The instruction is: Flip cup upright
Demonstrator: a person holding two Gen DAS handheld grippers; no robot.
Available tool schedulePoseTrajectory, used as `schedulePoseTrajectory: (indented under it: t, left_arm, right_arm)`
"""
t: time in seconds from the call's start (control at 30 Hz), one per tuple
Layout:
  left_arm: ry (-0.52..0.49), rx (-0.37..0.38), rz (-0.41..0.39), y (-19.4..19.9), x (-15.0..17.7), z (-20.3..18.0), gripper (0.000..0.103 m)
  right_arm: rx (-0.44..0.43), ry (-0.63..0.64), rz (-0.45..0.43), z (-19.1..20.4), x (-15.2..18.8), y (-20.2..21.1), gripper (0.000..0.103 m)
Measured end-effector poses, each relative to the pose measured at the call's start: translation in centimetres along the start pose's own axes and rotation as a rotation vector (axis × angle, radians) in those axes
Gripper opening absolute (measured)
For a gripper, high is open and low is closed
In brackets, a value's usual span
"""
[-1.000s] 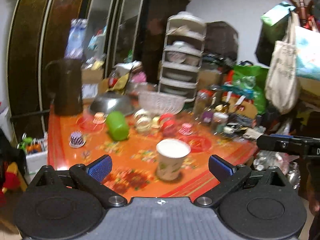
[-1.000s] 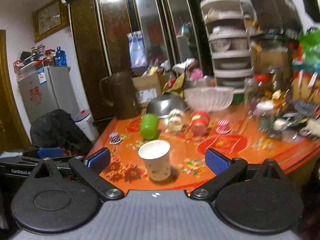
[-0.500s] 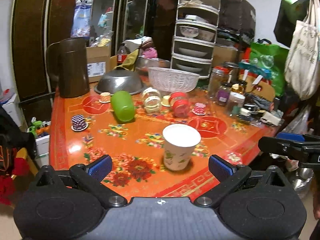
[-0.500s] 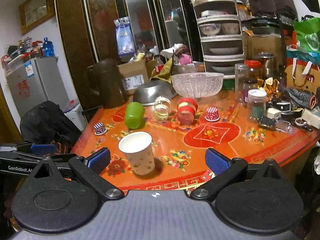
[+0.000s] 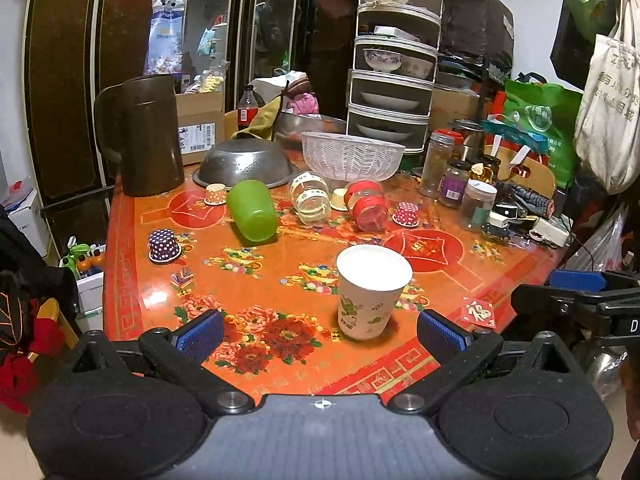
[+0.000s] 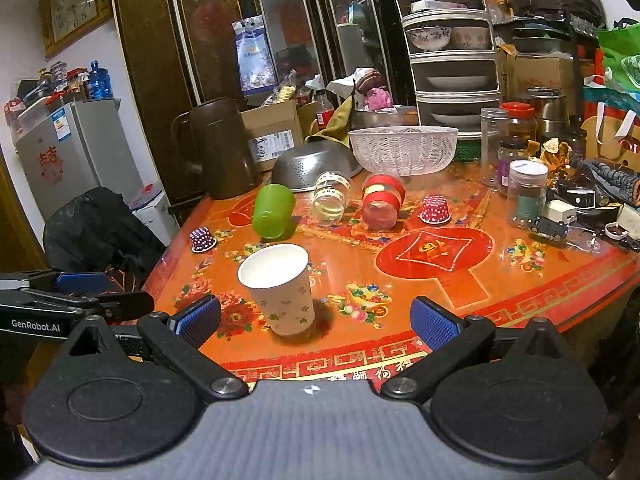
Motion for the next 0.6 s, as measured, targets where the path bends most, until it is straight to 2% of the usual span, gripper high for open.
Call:
schedulePoseTrajectory:
  t: [0.6]
  left_arm:
    - [0.001, 0.015, 0.001, -0.18, 0.15, -0.42, 0.103]
  right_arm:
    - [-0.016, 0.013, -0.008, 0.35, -0.15, -0.12, 0.102]
Point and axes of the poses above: each gripper's, at about its wrist camera, not at the fingertips, and y roughly against the way its jaws point, z to its left, x to its underside, the point moved 10 cm from there along -y, roughly the way its jaws point, and after that the axes turned 3 degrees about x, right-handed, at the moved point
